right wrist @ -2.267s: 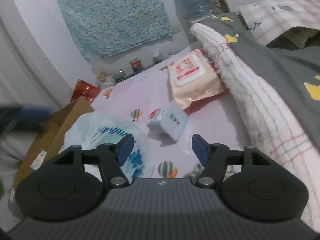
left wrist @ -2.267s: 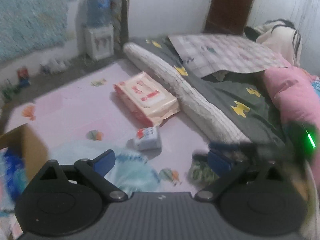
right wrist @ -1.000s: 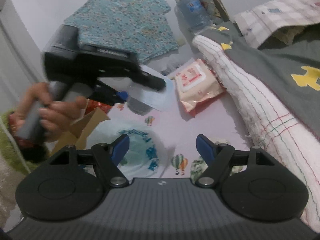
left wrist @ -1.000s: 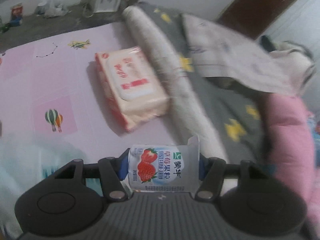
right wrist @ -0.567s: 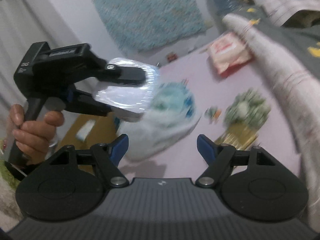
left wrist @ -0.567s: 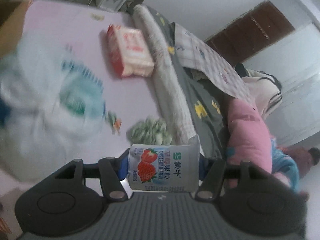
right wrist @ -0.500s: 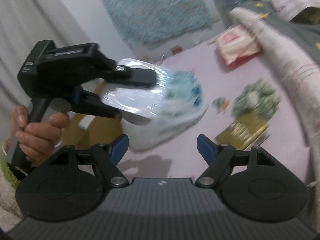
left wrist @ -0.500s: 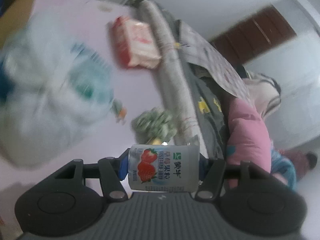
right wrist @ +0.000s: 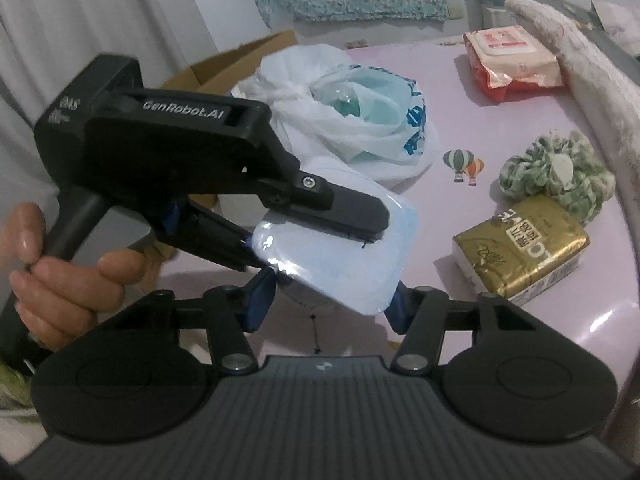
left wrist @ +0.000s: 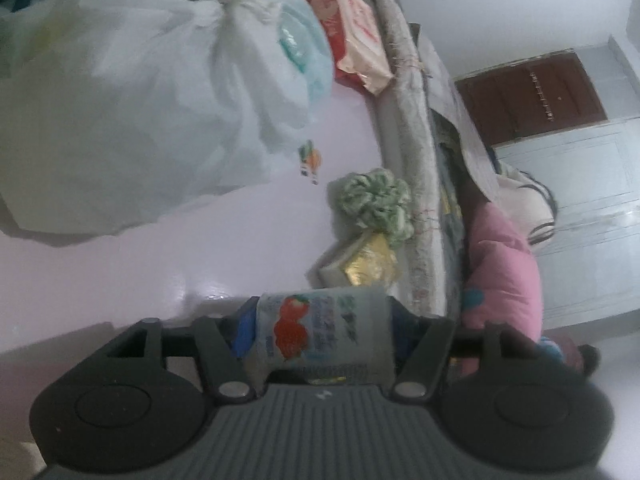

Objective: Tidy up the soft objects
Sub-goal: 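Lift the yogurt cup with the left tool while the right tool carries the clear cup, then grasp the gold packet with the right tool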

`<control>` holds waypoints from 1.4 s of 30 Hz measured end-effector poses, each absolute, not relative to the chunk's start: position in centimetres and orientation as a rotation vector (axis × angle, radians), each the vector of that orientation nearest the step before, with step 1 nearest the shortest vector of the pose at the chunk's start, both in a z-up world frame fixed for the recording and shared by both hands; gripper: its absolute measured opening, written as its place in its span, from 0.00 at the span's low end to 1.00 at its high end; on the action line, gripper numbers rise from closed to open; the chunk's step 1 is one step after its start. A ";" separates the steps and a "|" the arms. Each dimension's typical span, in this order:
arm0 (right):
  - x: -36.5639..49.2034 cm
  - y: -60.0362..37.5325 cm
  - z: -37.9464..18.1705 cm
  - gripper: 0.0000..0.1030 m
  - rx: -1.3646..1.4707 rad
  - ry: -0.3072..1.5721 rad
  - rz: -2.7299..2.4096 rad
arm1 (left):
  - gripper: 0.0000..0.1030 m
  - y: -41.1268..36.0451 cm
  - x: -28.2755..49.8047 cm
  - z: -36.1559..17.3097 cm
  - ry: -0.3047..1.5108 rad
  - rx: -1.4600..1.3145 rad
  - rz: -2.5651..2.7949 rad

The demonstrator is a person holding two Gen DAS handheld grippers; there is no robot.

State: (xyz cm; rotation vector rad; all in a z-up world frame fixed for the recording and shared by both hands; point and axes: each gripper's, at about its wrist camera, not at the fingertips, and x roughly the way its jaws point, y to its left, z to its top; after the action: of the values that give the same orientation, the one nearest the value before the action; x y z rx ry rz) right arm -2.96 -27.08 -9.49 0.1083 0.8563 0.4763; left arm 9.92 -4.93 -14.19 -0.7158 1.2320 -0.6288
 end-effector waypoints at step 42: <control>-1.0 -38.0 -7.5 0.70 0.332 0.813 0.143 | 0.63 -9.2 8.7 -10.2 1.081 -0.054 -0.508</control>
State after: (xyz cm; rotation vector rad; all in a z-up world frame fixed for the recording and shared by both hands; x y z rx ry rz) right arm -1.02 -37.95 -7.53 0.3315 0.8131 0.1432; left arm 8.73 -9.19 -10.16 -0.0541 1.0807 -0.5082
